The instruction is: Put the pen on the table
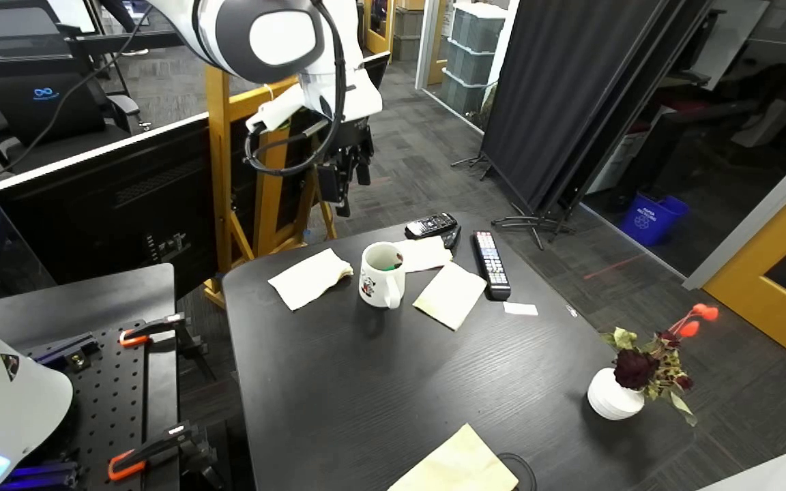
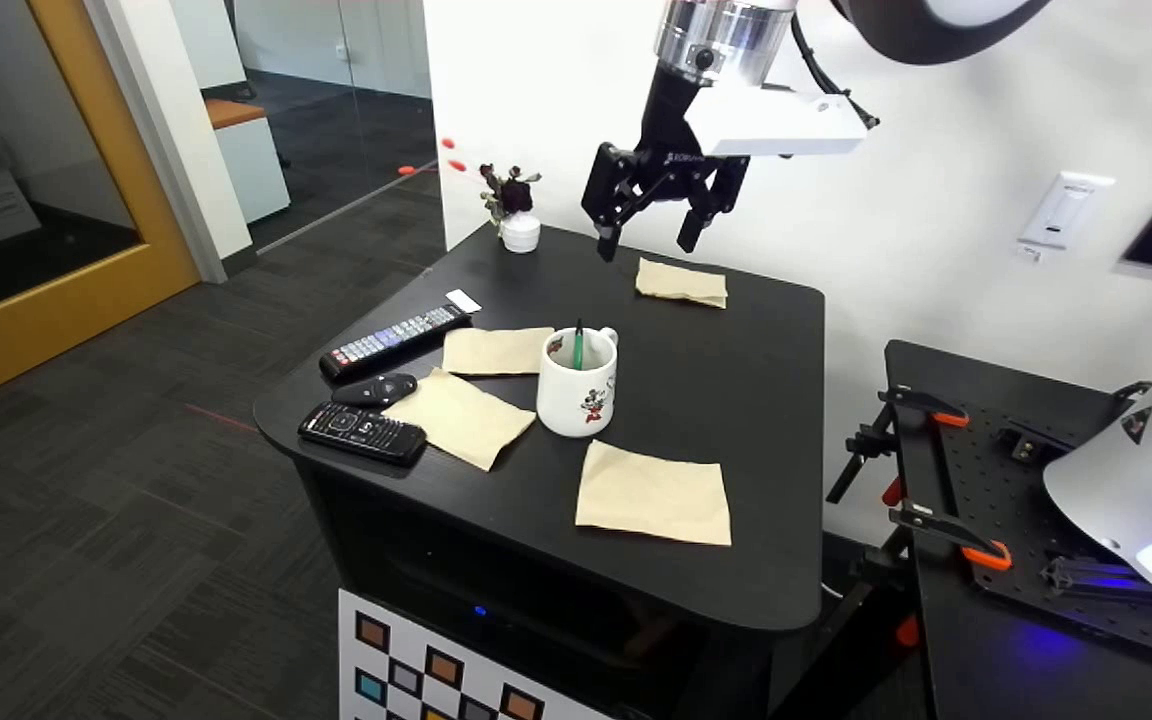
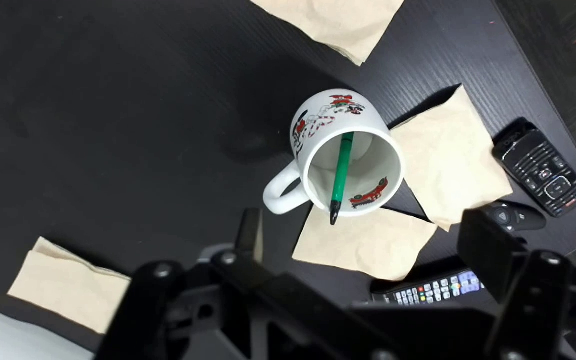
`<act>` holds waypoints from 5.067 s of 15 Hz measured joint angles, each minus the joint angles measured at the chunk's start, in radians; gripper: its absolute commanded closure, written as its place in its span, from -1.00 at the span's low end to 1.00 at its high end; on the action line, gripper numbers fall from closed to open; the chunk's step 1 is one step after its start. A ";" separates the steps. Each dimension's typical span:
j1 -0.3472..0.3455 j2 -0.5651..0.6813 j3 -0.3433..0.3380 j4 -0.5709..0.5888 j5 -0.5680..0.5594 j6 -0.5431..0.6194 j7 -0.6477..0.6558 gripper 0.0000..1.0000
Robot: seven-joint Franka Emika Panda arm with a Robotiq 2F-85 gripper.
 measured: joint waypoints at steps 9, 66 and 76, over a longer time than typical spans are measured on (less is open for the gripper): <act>0.025 0.034 -0.028 0.026 0.000 0.000 -0.001 -1.00; 0.162 0.508 -0.209 0.313 -0.067 0.070 0.127 0.12; 0.169 0.540 -0.215 0.345 -0.066 0.070 0.127 0.94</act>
